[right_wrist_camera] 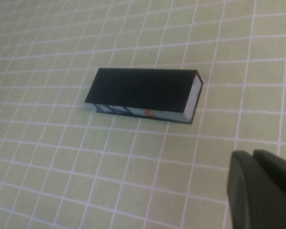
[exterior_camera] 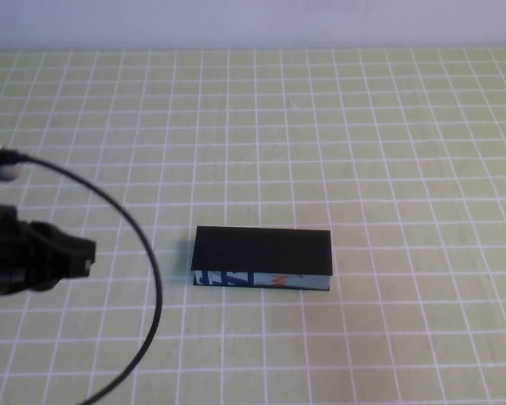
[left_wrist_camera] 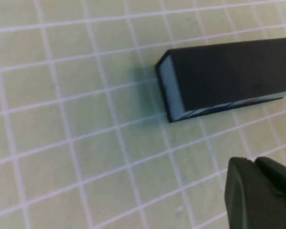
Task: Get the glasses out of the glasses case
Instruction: Pick up the glasses from the glasses case
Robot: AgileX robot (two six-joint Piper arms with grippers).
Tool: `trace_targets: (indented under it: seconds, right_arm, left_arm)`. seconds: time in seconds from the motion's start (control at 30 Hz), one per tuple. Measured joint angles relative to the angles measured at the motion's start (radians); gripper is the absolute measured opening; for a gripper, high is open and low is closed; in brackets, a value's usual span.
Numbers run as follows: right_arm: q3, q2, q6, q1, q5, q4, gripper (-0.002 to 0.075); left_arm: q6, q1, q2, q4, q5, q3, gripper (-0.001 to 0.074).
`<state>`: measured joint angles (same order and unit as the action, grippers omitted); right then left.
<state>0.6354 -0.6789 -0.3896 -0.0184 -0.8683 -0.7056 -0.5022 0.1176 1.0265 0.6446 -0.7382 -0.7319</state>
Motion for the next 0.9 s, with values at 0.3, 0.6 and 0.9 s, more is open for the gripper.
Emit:
trace_targets:
  seconds: [0.3,0.6,0.9]
  right_arm:
    - [0.069,-0.203,-0.025,0.000,-0.048,0.022,-0.0018]
    - [0.195,-0.388,0.025,0.225,-0.049,0.114,-0.0018]
    - [0.362,-0.598,0.218,0.589,-0.001,0.380,-0.0018]
  left_arm:
    - [-0.320,0.000,0.405,0.287,-0.198,-0.304,-0.0004]
    - [-0.504,0.013,0.693,0.447,-0.178,-0.449,-0.0004]
    - [-0.556,0.063,0.942,0.445,-0.208,-0.653,-0.0004]
